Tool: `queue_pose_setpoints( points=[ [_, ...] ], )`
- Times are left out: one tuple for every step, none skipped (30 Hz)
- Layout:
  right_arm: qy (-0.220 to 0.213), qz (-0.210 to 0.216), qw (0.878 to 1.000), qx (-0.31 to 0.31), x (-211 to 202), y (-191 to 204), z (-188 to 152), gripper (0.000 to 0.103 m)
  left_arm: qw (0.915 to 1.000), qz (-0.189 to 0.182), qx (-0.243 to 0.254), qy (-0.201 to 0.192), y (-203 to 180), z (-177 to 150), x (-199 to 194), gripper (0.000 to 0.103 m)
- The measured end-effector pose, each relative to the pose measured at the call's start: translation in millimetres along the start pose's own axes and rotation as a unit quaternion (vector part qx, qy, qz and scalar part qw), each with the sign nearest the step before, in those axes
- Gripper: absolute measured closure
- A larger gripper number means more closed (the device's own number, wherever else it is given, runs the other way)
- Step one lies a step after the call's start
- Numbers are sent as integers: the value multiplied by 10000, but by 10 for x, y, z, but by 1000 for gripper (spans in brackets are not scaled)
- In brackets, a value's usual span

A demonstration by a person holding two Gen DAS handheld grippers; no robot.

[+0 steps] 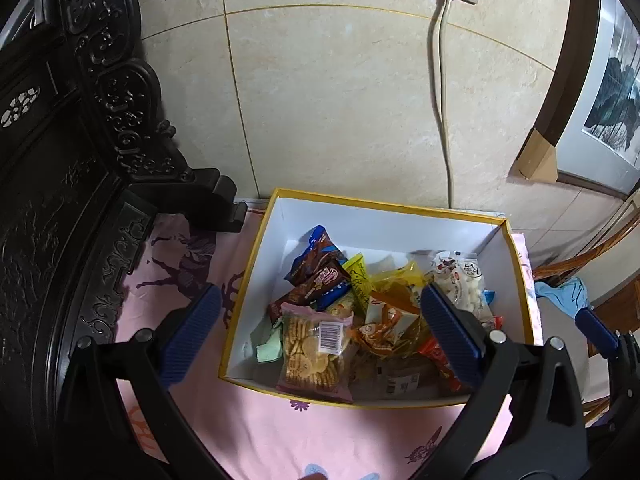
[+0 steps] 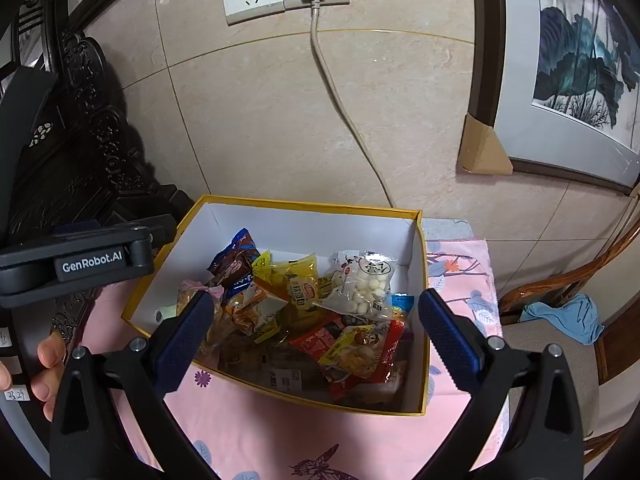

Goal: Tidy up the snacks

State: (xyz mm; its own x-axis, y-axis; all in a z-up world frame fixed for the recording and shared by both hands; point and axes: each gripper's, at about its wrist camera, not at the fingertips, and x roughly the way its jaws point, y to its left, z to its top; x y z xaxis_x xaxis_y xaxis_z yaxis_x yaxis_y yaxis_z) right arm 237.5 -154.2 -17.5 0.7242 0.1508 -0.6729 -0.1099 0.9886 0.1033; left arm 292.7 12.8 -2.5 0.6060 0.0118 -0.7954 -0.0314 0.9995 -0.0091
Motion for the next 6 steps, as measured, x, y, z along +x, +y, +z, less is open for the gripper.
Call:
queue_pose_setpoints(
  points=[
    [4, -1, 10000, -4, -1, 2, 0, 1, 10000, 10, 10, 11, -2, -1, 2, 2],
    [6, -1, 10000, -4, 2, 4, 2, 1, 10000, 21, 12, 21, -3, -3, 4, 2],
    [6, 6, 10000, -17, 4, 6, 5, 1, 10000, 13, 6, 29, -4, -6, 4, 2],
    [7, 5, 10000, -20, 2, 8, 6, 1, 10000, -4, 3, 48, -2, -9, 7, 2],
    [8, 11, 10000, -26, 3, 8, 9, 1, 10000, -13, 0, 61, 0, -11, 8, 2],
    [6, 13, 10000, -24, 1, 8, 10, 1, 10000, -49, -5, 77, 1, -14, 8, 2]
  ],
)
